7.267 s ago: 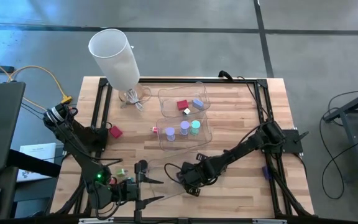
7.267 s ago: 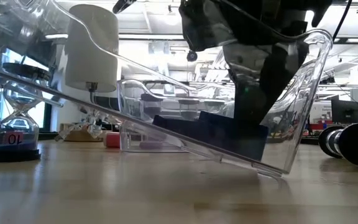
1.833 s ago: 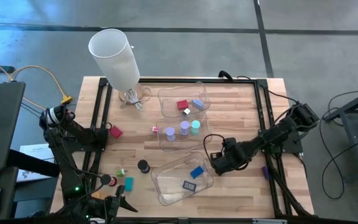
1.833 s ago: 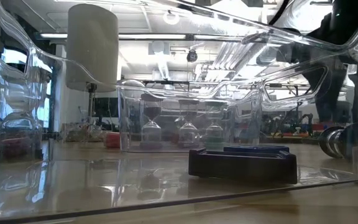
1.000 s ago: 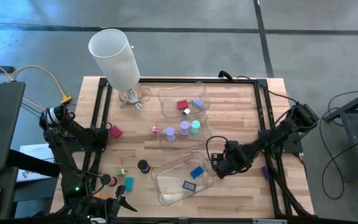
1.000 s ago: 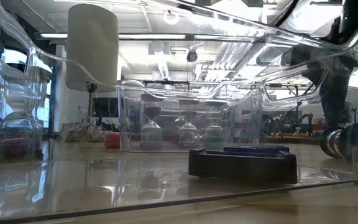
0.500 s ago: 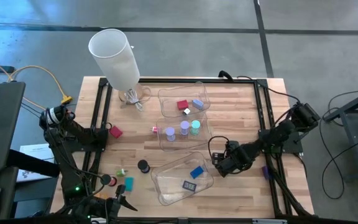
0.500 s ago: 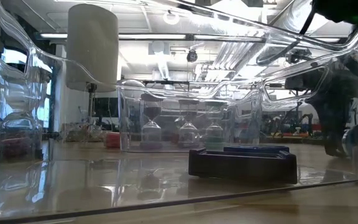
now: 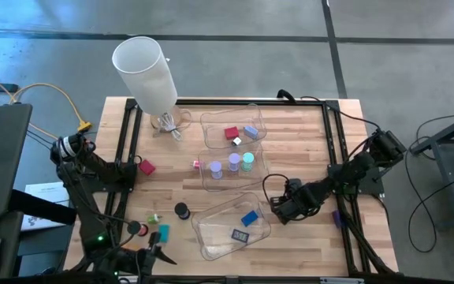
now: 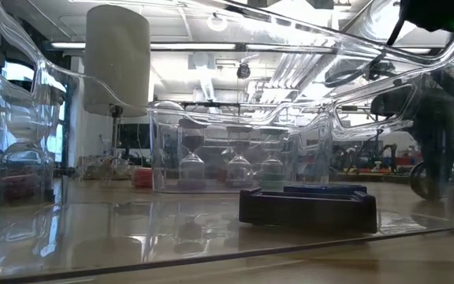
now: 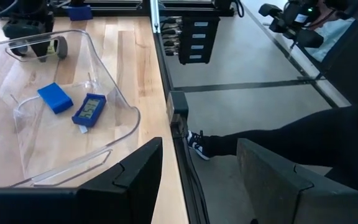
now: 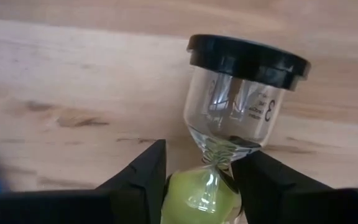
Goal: Pick & Place Office items
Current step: Put the green hourglass into the middle transparent bin
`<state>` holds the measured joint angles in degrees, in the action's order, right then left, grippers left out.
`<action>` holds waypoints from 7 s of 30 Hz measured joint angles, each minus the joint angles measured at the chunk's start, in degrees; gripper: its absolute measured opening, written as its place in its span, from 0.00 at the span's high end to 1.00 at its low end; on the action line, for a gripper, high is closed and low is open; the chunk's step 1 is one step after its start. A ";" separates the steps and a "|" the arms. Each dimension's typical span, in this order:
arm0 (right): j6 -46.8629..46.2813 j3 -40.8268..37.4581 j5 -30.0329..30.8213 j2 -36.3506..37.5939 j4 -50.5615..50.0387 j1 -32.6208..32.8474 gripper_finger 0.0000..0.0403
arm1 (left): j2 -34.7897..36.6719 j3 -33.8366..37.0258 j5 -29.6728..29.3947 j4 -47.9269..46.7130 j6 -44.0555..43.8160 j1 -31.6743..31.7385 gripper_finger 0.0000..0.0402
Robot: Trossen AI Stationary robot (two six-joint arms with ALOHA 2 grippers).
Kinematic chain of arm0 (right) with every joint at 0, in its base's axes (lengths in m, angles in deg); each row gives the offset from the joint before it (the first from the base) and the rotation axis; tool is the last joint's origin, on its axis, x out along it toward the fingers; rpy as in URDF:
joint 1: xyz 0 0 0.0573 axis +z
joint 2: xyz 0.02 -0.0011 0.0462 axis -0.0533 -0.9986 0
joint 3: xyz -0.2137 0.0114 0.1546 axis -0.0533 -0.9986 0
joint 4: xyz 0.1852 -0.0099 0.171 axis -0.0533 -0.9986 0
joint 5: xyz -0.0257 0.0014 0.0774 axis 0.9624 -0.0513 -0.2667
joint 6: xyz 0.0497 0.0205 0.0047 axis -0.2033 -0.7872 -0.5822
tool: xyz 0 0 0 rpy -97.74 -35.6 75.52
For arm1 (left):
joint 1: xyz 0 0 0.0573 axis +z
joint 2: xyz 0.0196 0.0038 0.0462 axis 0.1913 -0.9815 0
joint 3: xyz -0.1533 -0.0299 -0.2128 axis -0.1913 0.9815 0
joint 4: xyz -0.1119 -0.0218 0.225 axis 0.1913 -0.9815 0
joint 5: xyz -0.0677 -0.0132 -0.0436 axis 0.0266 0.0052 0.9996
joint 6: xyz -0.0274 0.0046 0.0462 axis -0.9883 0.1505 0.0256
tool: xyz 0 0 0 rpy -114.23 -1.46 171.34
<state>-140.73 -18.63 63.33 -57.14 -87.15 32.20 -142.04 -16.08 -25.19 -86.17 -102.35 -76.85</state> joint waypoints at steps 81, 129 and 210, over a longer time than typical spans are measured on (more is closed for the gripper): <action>87.80 21.87 -8.99 -3.17 39.49 1.82 0.64 | -0.01 0.02 6.76 12.84 68.78 29.84 0.18; 93.18 21.84 -16.63 -4.78 40.72 -5.66 0.64 | -3.34 0.02 20.73 17.32 59.38 35.41 0.18; 66.83 21.81 28.40 6.87 0.74 14.62 0.09 | -7.23 -15.18 11.66 -8.47 32.09 36.18 0.52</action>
<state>-73.90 3.19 91.73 -50.27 -86.41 46.82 -149.27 -31.26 -13.53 -94.64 -70.25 -40.67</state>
